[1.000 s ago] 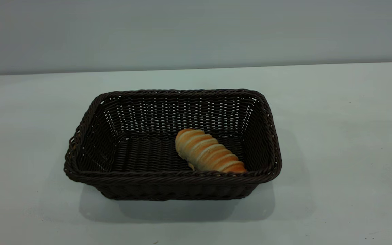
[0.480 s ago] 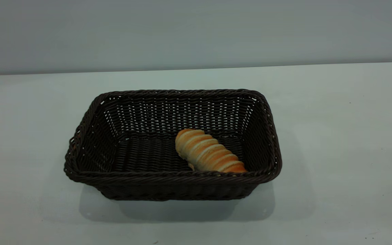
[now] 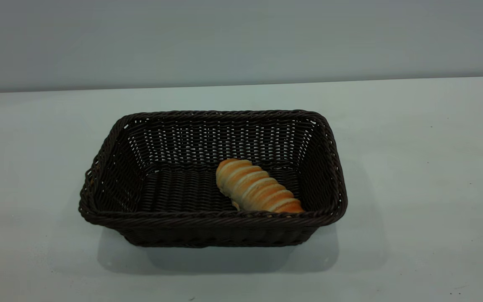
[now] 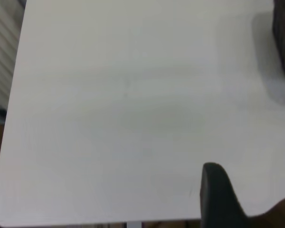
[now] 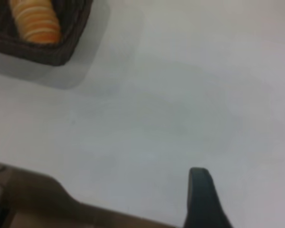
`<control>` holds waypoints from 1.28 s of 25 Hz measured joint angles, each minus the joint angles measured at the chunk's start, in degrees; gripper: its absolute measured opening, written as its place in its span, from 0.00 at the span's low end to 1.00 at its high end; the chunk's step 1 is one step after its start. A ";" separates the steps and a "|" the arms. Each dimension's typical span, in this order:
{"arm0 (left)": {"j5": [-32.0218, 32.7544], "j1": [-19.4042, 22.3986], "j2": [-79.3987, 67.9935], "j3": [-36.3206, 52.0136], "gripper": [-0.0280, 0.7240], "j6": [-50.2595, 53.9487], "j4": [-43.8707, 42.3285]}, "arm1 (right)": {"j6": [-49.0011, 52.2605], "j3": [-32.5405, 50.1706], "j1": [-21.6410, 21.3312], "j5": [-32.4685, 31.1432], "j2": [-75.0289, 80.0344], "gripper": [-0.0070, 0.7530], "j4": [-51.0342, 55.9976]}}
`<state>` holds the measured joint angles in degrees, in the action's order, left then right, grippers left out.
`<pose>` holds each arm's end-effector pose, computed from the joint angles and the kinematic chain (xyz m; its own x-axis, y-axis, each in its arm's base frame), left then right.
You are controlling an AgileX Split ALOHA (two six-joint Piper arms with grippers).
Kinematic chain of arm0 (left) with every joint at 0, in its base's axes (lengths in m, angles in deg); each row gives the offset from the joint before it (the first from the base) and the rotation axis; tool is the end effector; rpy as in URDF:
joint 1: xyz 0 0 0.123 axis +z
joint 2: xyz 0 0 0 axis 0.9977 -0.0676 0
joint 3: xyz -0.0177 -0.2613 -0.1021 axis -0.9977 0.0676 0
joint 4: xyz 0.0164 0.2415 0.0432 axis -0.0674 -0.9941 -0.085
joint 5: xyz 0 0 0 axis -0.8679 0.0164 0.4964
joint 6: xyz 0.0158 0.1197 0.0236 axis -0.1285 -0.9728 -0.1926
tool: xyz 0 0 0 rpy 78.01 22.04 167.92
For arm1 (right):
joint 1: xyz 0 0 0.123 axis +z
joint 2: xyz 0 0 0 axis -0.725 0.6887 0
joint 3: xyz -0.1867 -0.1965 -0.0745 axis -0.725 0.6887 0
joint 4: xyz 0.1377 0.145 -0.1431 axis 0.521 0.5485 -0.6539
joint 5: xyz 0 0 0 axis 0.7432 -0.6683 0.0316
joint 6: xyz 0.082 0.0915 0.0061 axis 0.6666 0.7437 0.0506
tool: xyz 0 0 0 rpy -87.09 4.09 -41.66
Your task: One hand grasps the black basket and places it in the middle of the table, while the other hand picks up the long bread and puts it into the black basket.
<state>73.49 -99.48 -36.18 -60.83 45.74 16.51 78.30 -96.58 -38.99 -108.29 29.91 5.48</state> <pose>0.0326 0.0190 0.2644 -0.5768 0.0817 -0.8128 0.0278 0.9964 0.0804 0.0333 0.0105 0.2437 -0.6044 -0.1578 -0.7809 -0.2153 0.9761 -0.0305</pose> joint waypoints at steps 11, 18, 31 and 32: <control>-0.81 0.00 0.00 3.22 0.60 -0.27 7.50 | 3.41 0.08 0.00 0.22 0.00 0.59 -2.55; -1.30 0.00 0.00 3.37 0.60 -7.07 12.56 | 3.51 0.08 0.00 0.22 0.00 0.59 -2.55; -1.30 0.00 0.00 3.47 0.60 -7.59 12.56 | 3.57 0.08 0.00 0.22 -1.57 0.59 -2.55; -1.30 0.00 0.00 3.47 0.60 -7.59 12.56 | 3.57 0.08 0.00 0.22 -1.57 0.59 -2.55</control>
<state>72.19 -99.48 -36.18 -57.36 38.15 29.07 81.87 -96.50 -38.99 -108.07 28.34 2.93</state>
